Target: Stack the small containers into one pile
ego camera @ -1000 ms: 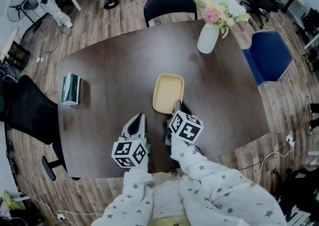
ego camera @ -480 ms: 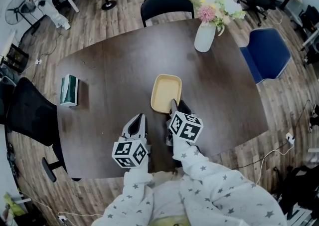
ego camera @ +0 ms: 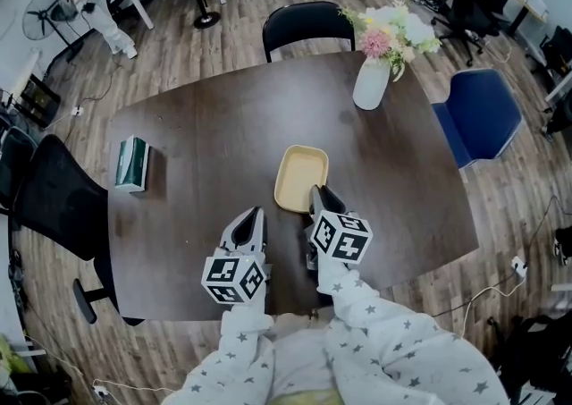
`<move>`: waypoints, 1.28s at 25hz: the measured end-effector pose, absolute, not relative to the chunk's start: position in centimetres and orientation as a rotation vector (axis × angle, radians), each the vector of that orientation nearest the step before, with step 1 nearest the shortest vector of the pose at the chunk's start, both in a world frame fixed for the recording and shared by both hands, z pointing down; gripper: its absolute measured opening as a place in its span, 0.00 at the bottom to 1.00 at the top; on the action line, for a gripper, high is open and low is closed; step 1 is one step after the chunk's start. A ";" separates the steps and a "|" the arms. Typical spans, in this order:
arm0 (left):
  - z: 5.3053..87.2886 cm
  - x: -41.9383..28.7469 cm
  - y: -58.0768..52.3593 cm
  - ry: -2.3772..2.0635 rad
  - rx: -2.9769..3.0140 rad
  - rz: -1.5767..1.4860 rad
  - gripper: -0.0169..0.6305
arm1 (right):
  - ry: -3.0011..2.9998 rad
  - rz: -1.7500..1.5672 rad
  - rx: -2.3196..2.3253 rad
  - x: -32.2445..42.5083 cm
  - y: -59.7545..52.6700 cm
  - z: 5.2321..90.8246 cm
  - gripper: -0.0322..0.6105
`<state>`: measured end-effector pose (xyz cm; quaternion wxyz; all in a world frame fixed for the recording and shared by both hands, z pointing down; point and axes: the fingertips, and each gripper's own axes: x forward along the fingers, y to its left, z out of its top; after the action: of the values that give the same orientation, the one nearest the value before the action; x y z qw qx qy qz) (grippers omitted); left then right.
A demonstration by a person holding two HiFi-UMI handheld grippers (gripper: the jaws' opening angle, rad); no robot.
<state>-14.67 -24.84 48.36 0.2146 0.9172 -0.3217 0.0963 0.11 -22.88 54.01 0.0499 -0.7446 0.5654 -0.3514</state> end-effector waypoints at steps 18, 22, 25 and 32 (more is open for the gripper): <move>41.0 -15.2 -24.5 -0.933 2.789 0.183 0.07 | 2.341 -0.566 -2.014 -0.5 -22.5 44.4 0.09; 40.0 -16.0 -24.6 -0.982 2.807 0.170 0.06 | 2.390 -0.449 -1.986 -0.4 -22.0 42.2 0.08; 39.3 -16.9 -24.5 -1.040 2.811 0.129 0.07 | 2.413 -0.373 -1.974 -0.4 -21.5 40.8 0.08; 37.9 -18.6 -24.8 -1.118 2.822 0.075 0.06 | 2.338 -0.359 -1.919 1.1 -20.9 39.2 0.08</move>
<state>-18.64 -24.85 37.91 0.0524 0.9281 -0.3678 0.0246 1.13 -20.89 39.21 0.0480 -0.6293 0.7666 -0.1179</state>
